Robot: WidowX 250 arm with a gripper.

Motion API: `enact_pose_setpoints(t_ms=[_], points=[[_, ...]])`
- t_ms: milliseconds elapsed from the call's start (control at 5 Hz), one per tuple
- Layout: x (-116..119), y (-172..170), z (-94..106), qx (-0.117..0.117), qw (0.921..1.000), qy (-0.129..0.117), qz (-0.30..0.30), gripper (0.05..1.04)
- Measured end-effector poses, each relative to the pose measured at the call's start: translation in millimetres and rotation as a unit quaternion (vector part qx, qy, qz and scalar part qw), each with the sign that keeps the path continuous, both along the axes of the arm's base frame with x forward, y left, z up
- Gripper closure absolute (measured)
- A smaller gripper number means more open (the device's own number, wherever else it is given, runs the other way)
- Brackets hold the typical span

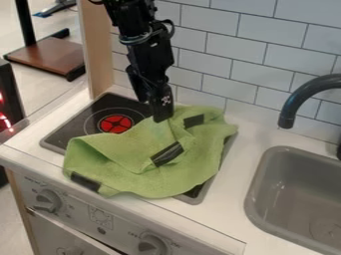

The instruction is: Fold the cloth from right to left

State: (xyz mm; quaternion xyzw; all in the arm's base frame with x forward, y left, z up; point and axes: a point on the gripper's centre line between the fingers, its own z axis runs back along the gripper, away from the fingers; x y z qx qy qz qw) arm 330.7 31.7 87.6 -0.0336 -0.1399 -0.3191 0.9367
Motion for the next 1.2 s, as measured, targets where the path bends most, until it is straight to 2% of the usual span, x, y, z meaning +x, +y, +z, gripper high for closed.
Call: enact_pose_setpoints(t_ms=[200, 400, 600, 800, 1000, 1200], points=[[-3.7, -2.9, -8.2, -0.002, 0.9999, 0.012, 0.002, 0.085], [-11.3, -21.5, -26.4, 0.002, 0.9991, 0.018, 0.037, 0.085], [-18.8, -50.1, -32.4, -0.009, 0.9988, 0.015, 0.045, 0.085], [-28.3, -69.7, -39.3, -0.028, 0.9978, 0.022, 0.056, 0.085], [-33.1, -89.9, -45.1, -0.019, 0.9979, 0.007, 0.062, 0.085], [-27.3, -100.0, -50.4, -0.006, 0.9982, -0.014, 0.058, 0.085]])
